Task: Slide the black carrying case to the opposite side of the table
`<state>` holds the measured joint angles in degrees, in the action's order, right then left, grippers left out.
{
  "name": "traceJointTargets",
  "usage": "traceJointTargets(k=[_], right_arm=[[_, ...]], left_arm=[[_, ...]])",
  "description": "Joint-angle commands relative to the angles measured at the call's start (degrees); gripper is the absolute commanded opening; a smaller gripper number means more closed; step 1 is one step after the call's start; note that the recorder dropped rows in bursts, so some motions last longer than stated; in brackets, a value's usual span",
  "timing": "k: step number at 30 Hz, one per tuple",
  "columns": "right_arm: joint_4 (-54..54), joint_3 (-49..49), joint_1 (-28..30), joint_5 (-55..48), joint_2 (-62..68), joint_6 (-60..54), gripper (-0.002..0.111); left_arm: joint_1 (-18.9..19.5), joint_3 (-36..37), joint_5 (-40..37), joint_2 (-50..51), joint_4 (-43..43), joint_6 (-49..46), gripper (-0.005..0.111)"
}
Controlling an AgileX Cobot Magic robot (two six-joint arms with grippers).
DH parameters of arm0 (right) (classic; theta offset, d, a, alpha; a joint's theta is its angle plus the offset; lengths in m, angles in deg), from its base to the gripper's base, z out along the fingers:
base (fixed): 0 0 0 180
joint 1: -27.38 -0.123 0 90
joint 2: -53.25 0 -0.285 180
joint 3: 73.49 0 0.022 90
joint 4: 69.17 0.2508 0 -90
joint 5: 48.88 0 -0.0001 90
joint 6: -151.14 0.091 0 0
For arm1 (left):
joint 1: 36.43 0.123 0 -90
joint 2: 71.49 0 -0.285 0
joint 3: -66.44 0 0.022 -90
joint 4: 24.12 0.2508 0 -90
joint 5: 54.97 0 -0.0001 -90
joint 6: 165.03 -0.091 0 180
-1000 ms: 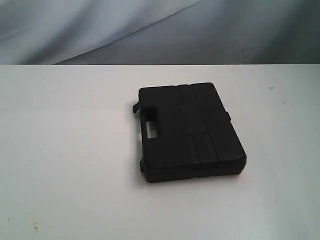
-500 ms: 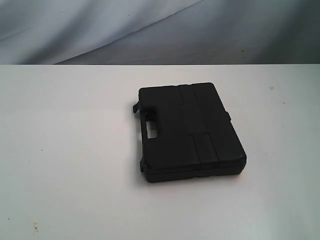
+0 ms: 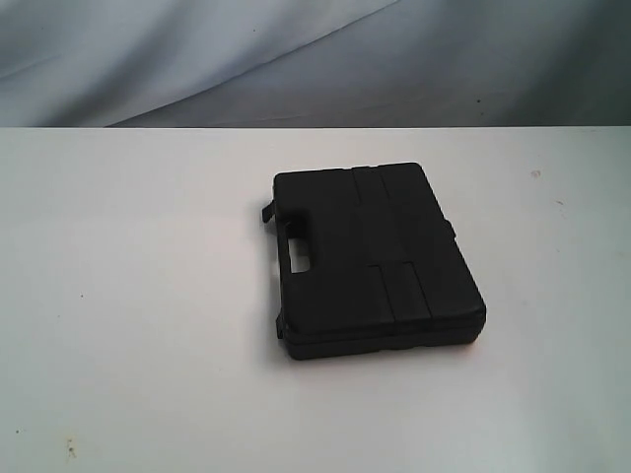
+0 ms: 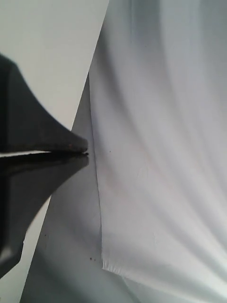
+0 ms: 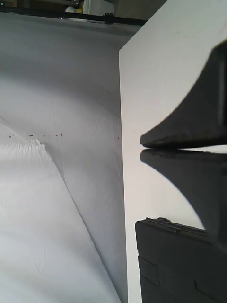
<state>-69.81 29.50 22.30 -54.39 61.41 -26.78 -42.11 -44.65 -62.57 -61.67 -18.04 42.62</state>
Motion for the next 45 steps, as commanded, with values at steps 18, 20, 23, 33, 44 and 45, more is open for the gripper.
traceJointTargets(k=[18, 20, 23, 33, 44, 45], right_arm=[[0.34, -0.21, 0.47, 0.2, -0.37, -0.23, 0.0], [0.34, -0.21, 0.47, 0.2, -0.37, -0.23, 0.0], [0.34, -0.21, 0.47, 0.2, -0.37, -0.23, 0.0], [0.34, -0.21, 0.47, 0.2, -0.37, -0.35, 0.0], [0.34, -0.21, 0.47, 0.2, -0.37, -0.35, 0.0], [0.34, -0.21, 0.47, 0.2, -0.37, -0.35, 0.0]], left_arm=[[0.14, -22.01, -20.36, 39.99, -49.04, -45.01, 0.0], [0.14, -23.87, -23.83, 43.51, -49.82, -47.67, 0.0], [0.14, -26.24, -27.67, 48.88, -49.8, -49.19, 0.0], [-0.29, -31.5, -31.56, 60.1, -50.04, -51.92, 0.0], [-11.75, -36.11, -30.99, 68.3, -47.21, -51.66, 0.0], [-12.39, -36.54, -30.99, 69.06, -46.17, -51.11, 0.0]])
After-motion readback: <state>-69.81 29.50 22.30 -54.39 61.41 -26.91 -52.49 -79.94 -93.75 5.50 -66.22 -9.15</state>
